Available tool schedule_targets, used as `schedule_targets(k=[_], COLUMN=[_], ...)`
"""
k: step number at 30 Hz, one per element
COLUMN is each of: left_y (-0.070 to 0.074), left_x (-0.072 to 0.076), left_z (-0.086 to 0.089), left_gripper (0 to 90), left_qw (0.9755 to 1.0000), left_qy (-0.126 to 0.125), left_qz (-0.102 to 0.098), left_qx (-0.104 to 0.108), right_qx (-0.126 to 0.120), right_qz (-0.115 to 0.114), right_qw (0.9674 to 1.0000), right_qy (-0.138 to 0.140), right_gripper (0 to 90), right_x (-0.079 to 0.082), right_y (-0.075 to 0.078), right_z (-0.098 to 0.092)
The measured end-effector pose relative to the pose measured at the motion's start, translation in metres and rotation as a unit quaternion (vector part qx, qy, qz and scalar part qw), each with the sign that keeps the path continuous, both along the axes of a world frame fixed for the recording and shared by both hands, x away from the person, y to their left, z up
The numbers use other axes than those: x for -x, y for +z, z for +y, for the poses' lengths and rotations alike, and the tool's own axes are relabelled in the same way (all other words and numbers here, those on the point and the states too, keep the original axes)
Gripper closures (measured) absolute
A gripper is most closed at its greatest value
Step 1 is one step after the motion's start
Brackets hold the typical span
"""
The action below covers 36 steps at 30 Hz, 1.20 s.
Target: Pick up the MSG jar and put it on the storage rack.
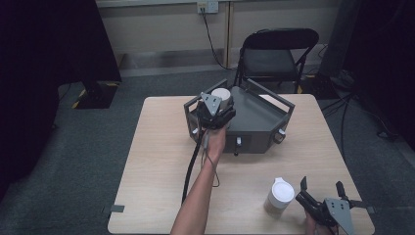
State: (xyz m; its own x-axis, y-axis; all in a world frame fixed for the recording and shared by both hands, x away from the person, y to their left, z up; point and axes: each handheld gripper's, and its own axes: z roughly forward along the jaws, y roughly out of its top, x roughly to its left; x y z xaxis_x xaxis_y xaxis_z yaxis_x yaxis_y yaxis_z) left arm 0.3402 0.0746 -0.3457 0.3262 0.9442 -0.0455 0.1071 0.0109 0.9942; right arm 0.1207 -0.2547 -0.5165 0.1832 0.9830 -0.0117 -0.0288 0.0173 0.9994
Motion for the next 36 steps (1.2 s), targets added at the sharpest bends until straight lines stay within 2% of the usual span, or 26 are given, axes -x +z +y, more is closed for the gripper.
schedule_targets(k=[3,6,10,12,14,16,17,19,23,30,36], left_y=[0.000,0.000,0.001,0.001,0.001,0.000,-0.003,-0.004,-0.003,0.000,-0.010], left_x=[0.000,-0.003,-0.002,-0.001,-0.001,-0.002,0.000,-0.001,-0.001,0.003,0.019], left_z=[0.002,0.005,0.005,0.003,0.000,0.001,0.001,0.002,0.005,0.011,0.015], left_gripper=[33.7,33.5,33.6,32.3,16.8,13.0,8.7,7.0,1.8,0.0,0.3], left_qw=[1.0000,0.9998,0.9999,1.0000,0.9999,0.9998,0.9998,0.9999,0.9998,0.9998,0.9995], left_qy=[-0.002,-0.009,-0.009,-0.003,0.012,0.013,0.018,0.017,0.017,0.004,-0.005], left_qz=[0.002,0.011,0.011,0.008,0.010,0.012,0.004,0.004,0.011,0.003,-0.019], left_qx=[0.003,0.016,0.010,0.000,0.002,0.005,0.004,0.003,0.009,0.019,0.025], right_qx=[0.001,0.000,0.000,0.000,0.000,0.000,0.000,0.000,0.000,0.000,0.000], right_qz=[-0.002,-0.001,-0.001,0.000,-0.001,-0.001,-0.001,0.000,-0.001,0.001,0.000], right_qw=[1.0000,1.0000,1.0000,1.0000,1.0000,1.0000,1.0000,1.0000,1.0000,1.0000,1.0000], right_qy=[-0.001,-0.001,-0.002,-0.002,-0.002,-0.001,-0.002,-0.002,-0.003,-0.002,-0.003], right_gripper=[0.0,0.0,0.0,0.0,0.0,0.0,0.0,0.0,0.0,0.0,0.0], right_x=[0.000,0.000,0.000,0.000,0.000,0.000,0.000,0.000,0.000,0.000,0.000], right_y=[-0.001,0.000,0.000,0.000,0.000,0.000,0.000,0.000,0.000,0.000,0.000], right_z=[0.000,0.001,0.001,0.001,0.001,0.000,0.001,0.001,0.001,0.001,0.001])
